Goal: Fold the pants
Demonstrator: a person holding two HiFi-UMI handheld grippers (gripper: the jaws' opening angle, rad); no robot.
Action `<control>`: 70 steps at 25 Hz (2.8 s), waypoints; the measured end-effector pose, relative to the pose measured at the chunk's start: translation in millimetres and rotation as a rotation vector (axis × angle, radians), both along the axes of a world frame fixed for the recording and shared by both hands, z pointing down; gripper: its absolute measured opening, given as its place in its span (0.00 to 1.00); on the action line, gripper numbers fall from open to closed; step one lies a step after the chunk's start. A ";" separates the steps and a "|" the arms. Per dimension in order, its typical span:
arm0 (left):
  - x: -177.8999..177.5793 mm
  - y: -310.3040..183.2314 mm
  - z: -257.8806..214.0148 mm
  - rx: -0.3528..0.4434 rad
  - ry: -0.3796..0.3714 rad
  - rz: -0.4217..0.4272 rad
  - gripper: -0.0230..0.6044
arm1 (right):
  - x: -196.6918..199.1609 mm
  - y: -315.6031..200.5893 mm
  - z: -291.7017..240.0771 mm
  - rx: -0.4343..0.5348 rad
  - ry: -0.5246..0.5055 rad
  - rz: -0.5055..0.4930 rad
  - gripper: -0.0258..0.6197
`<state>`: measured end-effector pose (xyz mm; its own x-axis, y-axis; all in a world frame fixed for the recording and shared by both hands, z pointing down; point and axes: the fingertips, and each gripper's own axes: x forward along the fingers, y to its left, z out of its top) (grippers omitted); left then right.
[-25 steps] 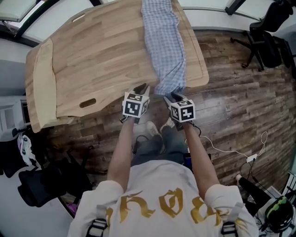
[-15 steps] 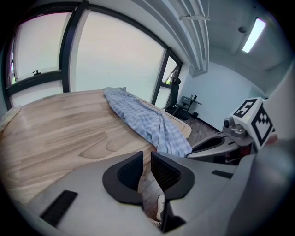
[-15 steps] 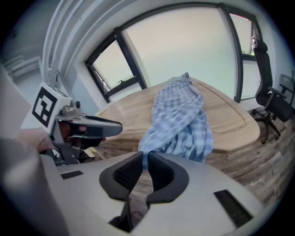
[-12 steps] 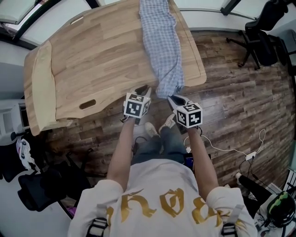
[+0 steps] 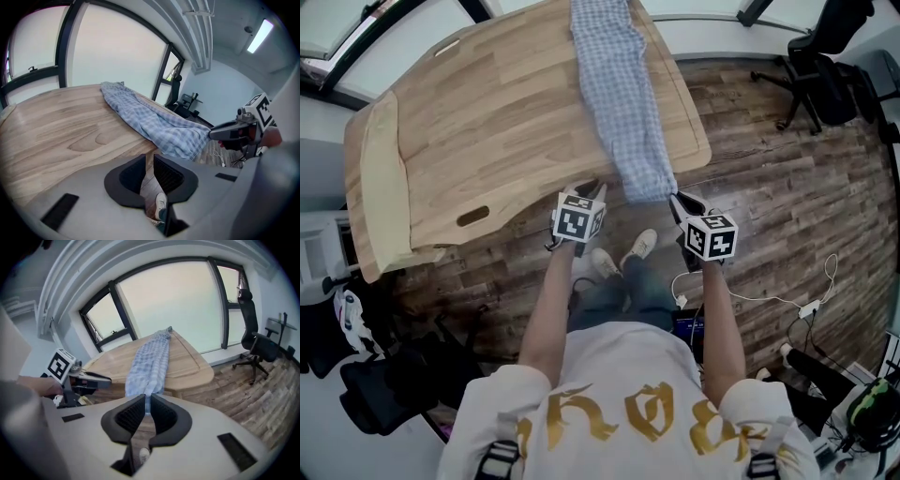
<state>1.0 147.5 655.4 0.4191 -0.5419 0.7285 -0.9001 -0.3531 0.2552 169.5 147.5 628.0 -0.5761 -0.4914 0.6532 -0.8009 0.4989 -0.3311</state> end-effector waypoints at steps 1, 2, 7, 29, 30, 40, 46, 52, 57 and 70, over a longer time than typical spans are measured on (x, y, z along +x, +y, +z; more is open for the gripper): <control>2.1 0.1 1.2 -0.007 0.003 0.004 0.11 | 5.9 -2.1 10.9 -0.013 0.031 0.004 0.12; 4.9 0.7 2.6 -0.015 0.008 0.009 0.11 | 10.2 -3.3 21.1 -0.030 0.053 0.005 0.12; 20.9 4.4 15.7 -0.060 0.018 0.050 0.11 | 12.8 -8.1 55.4 -0.064 0.144 -0.027 0.12; 59.8 -14.8 79.9 -0.191 0.263 0.013 0.46 | -28.6 -43.3 95.6 -0.063 -0.121 -0.157 0.51; 61.7 -18.8 78.6 -0.197 0.310 -0.007 0.46 | -29.0 -44.3 99.9 -0.076 -0.115 -0.159 0.51; 74.9 -32.0 75.4 -0.253 0.457 -0.056 0.37 | -39.3 -45.3 98.2 -0.120 -0.143 -0.221 0.35; 80.4 -18.1 61.6 -0.272 0.450 0.046 0.14 | -44.4 -32.5 86.8 -0.099 -0.155 -0.266 0.12; 80.3 8.0 35.5 -0.276 0.443 0.154 0.13 | -45.0 -3.9 60.9 -0.107 -0.225 -0.234 0.10; 72.2 22.6 0.8 -0.273 0.471 0.215 0.13 | -53.9 13.8 28.1 -0.085 -0.213 -0.280 0.10; 44.9 48.6 -127.7 -0.129 0.600 0.189 0.13 | -78.0 40.6 -112.3 0.090 -0.289 -0.349 0.10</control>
